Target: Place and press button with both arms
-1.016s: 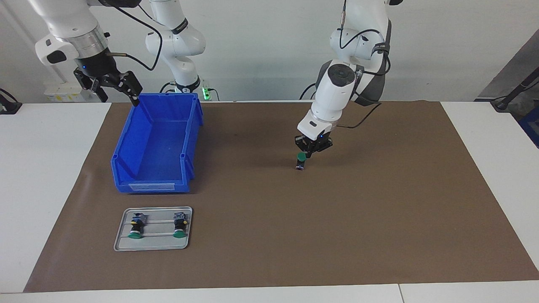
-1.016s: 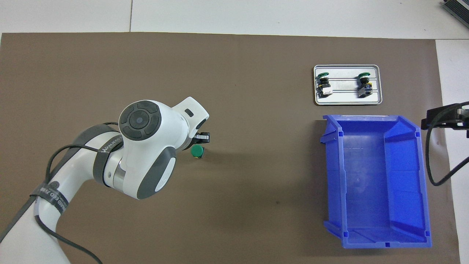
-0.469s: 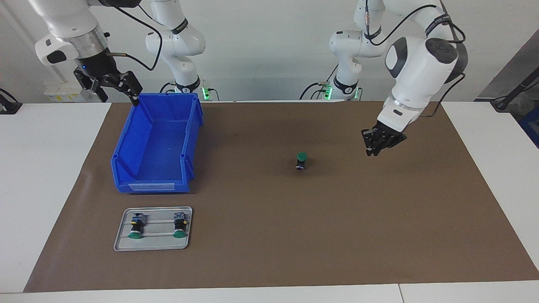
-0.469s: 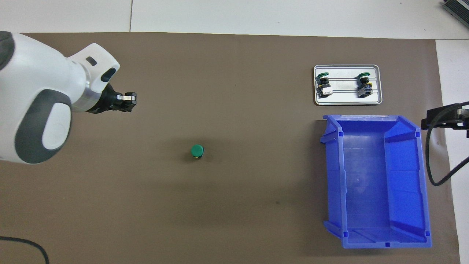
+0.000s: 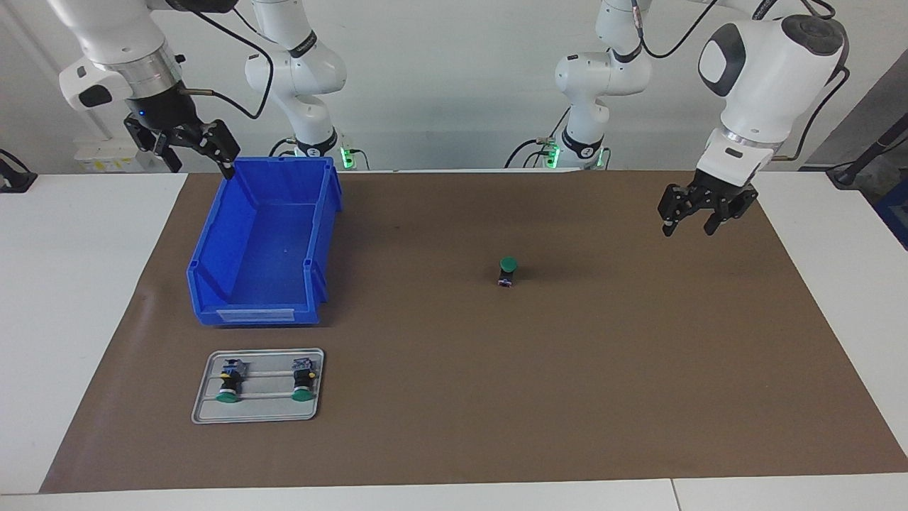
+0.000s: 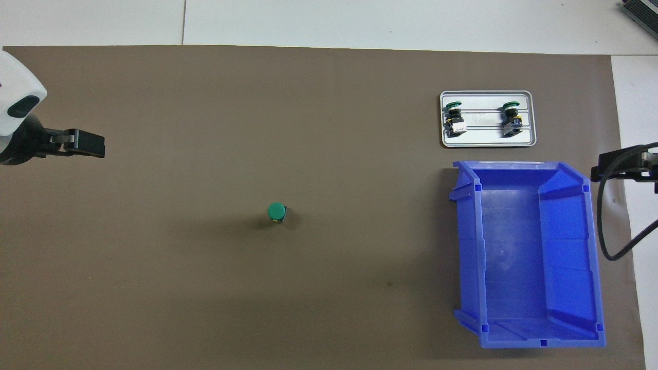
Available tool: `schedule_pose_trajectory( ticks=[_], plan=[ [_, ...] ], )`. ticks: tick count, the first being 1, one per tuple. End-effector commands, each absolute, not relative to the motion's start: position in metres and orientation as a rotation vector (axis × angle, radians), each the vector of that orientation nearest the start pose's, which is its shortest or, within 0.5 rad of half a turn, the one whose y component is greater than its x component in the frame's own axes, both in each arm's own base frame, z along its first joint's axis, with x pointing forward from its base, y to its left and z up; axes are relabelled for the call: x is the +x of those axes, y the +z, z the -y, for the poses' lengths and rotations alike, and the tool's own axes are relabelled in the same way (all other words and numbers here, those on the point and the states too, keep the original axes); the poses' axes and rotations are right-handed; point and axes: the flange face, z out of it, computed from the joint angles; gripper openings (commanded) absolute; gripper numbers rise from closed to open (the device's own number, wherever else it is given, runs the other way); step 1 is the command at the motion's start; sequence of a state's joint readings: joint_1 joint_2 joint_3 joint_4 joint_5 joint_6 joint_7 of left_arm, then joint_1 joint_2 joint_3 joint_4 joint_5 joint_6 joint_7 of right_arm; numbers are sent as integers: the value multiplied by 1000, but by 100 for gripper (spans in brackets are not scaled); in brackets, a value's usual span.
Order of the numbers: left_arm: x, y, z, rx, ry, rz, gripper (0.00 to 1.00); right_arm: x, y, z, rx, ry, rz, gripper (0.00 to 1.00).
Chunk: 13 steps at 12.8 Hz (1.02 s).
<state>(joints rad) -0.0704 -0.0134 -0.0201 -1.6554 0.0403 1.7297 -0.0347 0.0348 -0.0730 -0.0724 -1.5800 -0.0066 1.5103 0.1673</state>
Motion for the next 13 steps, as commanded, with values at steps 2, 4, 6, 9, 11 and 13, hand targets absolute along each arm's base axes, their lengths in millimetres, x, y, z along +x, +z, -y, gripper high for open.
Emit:
schedule_pose_trajectory(
  ticks=[2, 4, 6, 9, 11, 13],
  plan=[
    [559, 638, 46, -3077, -93, -109, 100, 520, 657, 23, -3107, 2, -285, 100],
    [558, 638, 47, -3083, -90, -112, 100, 520, 657, 23, -3107, 2, -285, 100],
    [556, 636, 47, -3086, -67, -107, 100, 516, 655, 22, -3108, 47, -277, 100],
    [554, 633, 52, -3131, -56, -101, 100, 509, 658, -13, -3114, 80, -164, 100],
    [550, 628, 56, -3132, -35, -108, 100, 518, 649, -43, -3114, 3, -106, 100],
    [548, 626, 59, -3129, -20, -120, 100, 533, 625, -102, -3111, -34, -103, 100]
  ],
)
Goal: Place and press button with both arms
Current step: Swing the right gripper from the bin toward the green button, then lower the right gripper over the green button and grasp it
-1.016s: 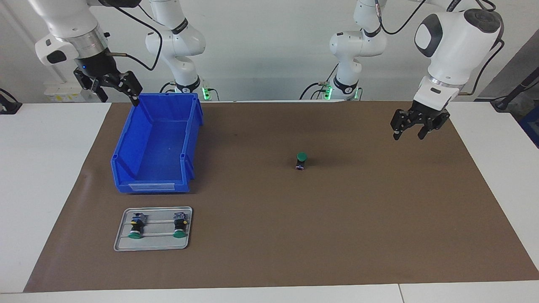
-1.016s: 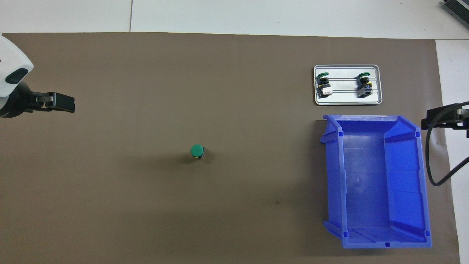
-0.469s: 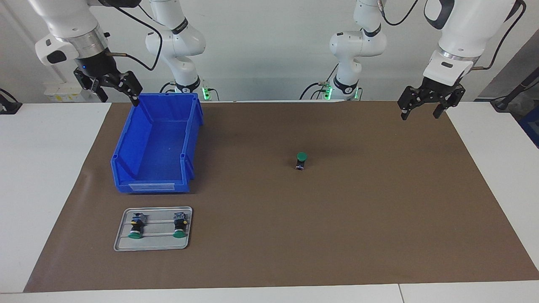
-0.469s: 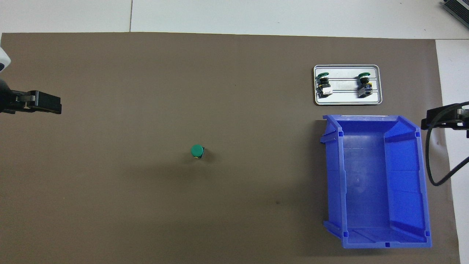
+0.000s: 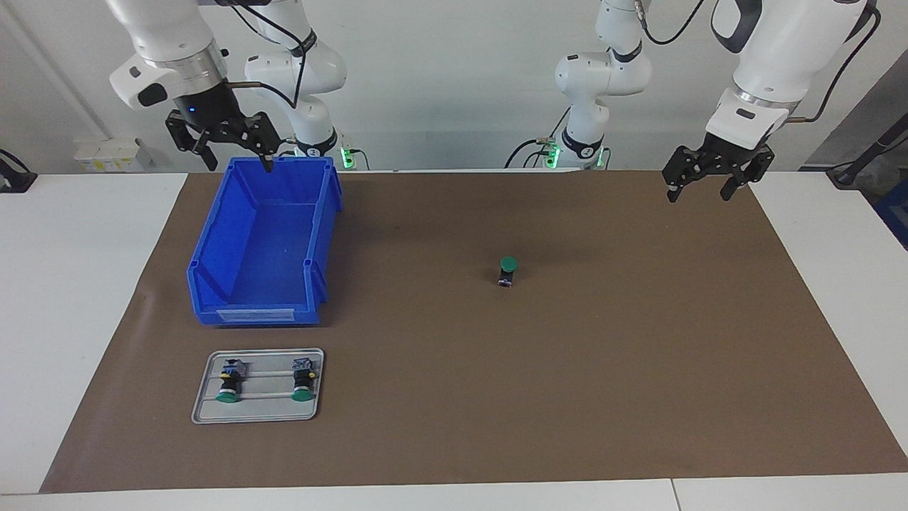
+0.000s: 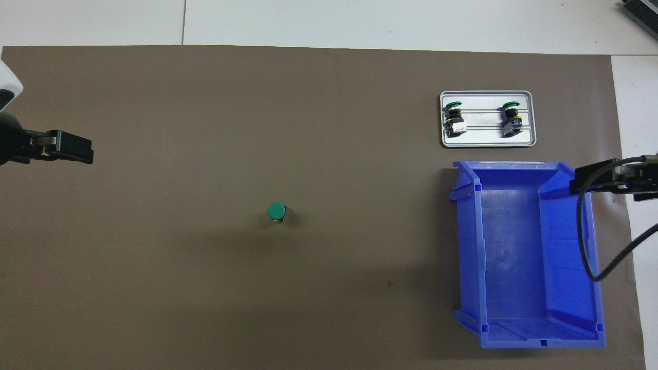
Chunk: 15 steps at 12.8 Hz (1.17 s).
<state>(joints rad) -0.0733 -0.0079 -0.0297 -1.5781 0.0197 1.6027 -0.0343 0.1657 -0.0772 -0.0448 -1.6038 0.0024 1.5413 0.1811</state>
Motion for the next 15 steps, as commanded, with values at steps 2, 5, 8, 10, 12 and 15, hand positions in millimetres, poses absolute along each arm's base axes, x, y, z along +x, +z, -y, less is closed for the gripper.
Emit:
schedule_pose_trajectory(
  ticks=[2, 5, 8, 10, 12, 15],
  plan=[
    [546, 625, 60, -3128, -16, -137, 100, 533, 603, -175, -3077, -97, -273, 100],
    [540, 619, 62, -3126, 8, -142, 100, 538, 542, -273, -3033, -102, -553, 100],
    [542, 619, 52, -3128, 4, -108, 100, 528, 494, -351, -2932, -130, -840, 100],
    [542, 619, 43, -3129, 4, -84, 100, 526, 478, -371, -2860, -142, -977, 100],
    [542, 619, 42, -3129, 4, -82, 100, 513, 457, -406, -2829, -138, -1016, 100],
    [542, 619, 43, -3129, 4, -84, 100, 513, 439, -432, -2751, -163, -1024, 100]
  ],
)
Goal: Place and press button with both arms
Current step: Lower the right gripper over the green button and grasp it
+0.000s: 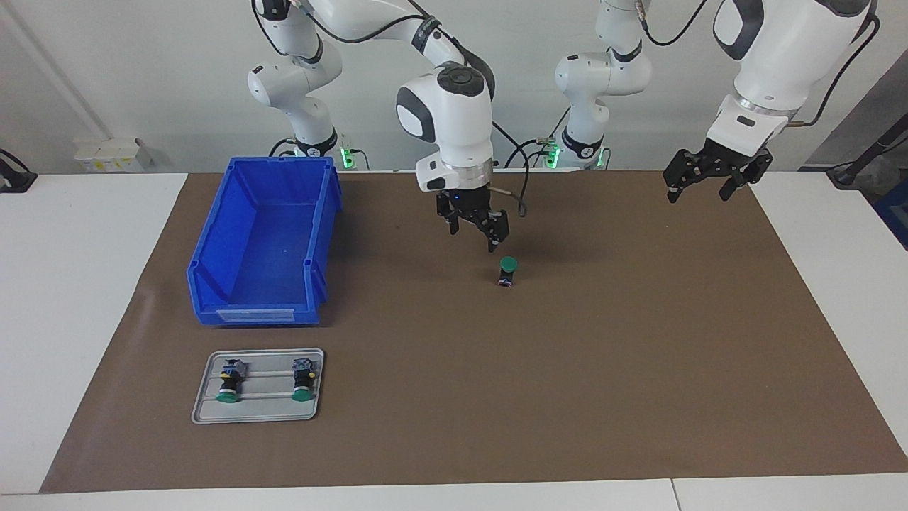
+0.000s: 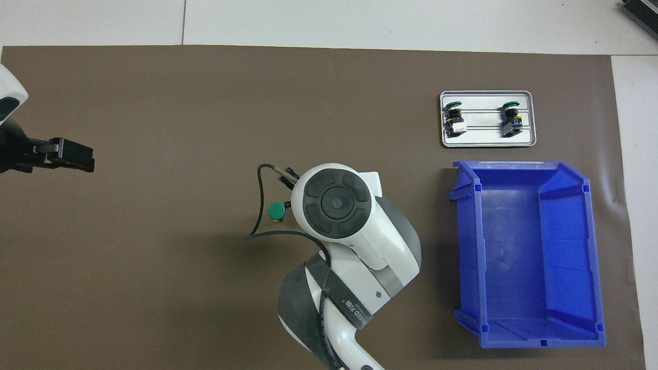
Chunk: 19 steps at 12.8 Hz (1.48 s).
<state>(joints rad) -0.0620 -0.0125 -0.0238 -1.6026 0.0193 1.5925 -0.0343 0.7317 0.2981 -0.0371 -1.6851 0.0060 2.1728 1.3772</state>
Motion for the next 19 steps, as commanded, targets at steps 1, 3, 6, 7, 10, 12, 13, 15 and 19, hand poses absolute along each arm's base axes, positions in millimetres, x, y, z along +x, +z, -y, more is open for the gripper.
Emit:
schedule_pose_trajectory(
  ticks=[1, 3, 6, 7, 10, 12, 13, 15, 19],
  plan=[
    [542, 619, 43, -3129, 4, -84, 100, 512, 439, -433, -2746, -166, -1023, 100],
    [542, 619, 43, -3129, 4, -84, 100, 503, 430, -448, -2751, -167, -987, 100],
    [542, 619, 43, -3129, 4, -84, 100, 487, 426, -460, -2785, -144, -950, 100],
    [542, 619, 43, -3129, 4, -84, 100, 487, 426, -460, -2785, -146, -948, 100],
    [542, 619, 43, -3129, 4, -84, 100, 486, 418, -458, -2790, -145, -943, 100],
    [542, 619, 43, -3129, 4, -84, 100, 490, 388, -467, -2790, -157, -928, 100],
    [542, 619, 43, -3129, 4, -84, 100, 496, 376, -472, -2772, -178, -911, 100],
    [542, 619, 43, -3129, 4, -84, 100, 509, 373, -462, -2791, -202, -859, 100],
    [542, 619, 43, -3129, 4, -84, 100, 525, 368, -449, -2795, -216, -834, 100]
  ],
)
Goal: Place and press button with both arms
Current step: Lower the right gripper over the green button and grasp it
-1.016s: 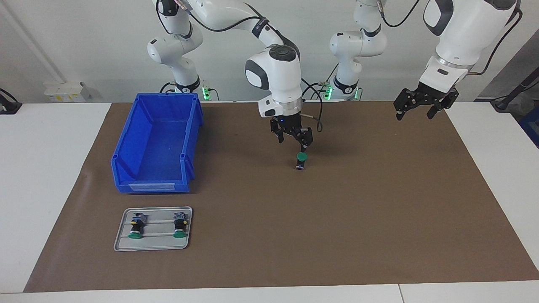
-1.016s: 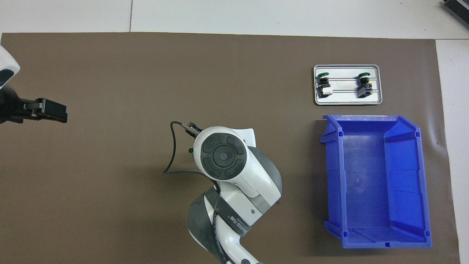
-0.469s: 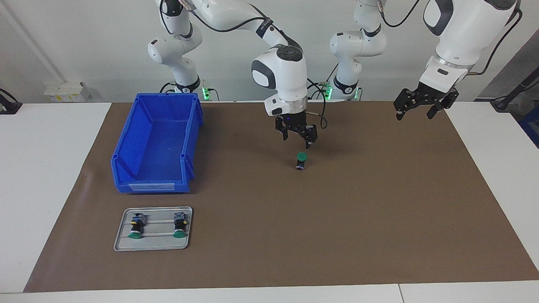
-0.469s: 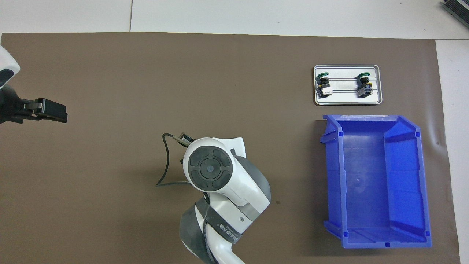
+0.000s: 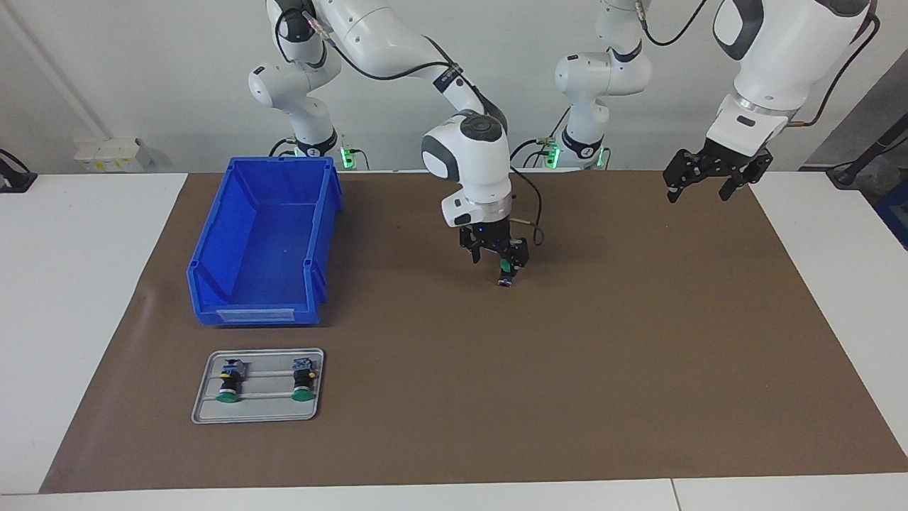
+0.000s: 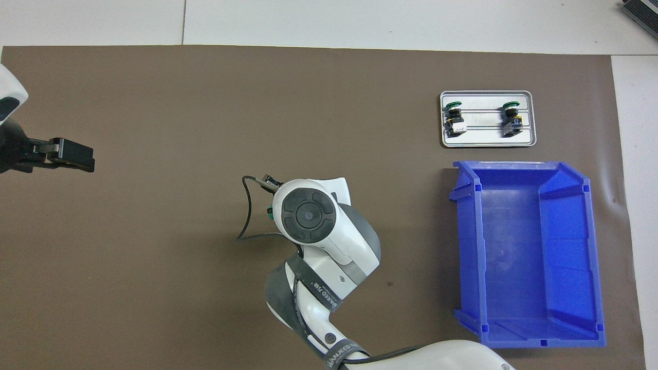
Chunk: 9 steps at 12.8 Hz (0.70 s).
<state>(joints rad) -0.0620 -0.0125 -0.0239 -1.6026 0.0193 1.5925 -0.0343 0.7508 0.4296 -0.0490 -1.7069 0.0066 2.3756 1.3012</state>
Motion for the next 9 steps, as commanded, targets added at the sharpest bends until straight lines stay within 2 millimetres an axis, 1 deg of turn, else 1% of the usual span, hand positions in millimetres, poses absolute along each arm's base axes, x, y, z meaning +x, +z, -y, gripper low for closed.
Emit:
schedule_pose_trajectory(
  ticks=[1, 2, 3, 4, 6, 7, 9],
  plan=[
    [542, 619, 43, -3129, 4, -84, 100, 521, 365, -454, -2794, -211, -830, 100],
    [542, 619, 42, -3129, 4, -82, 100, 520, 359, -458, -2788, -213, -834, 100],
    [542, 619, 43, -3129, 4, -84, 100, 517, 349, -466, -2772, -224, -822, 100],
    [542, 619, 43, -3129, 4, -84, 100, 516, 344, -469, -2773, -226, -813, 100],
    [542, 619, 43, -3129, 4, -84, 100, 514, 342, -471, -2774, -225, -812, 100],
    [542, 619, 43, -3129, 4, -84, 100, 514, 335, -472, -2778, -225, -808, 100],
    [542, 619, 43, -3129, 4, -84, 100, 509, 330, -479, -2776, -225, -793, 100]
  ],
)
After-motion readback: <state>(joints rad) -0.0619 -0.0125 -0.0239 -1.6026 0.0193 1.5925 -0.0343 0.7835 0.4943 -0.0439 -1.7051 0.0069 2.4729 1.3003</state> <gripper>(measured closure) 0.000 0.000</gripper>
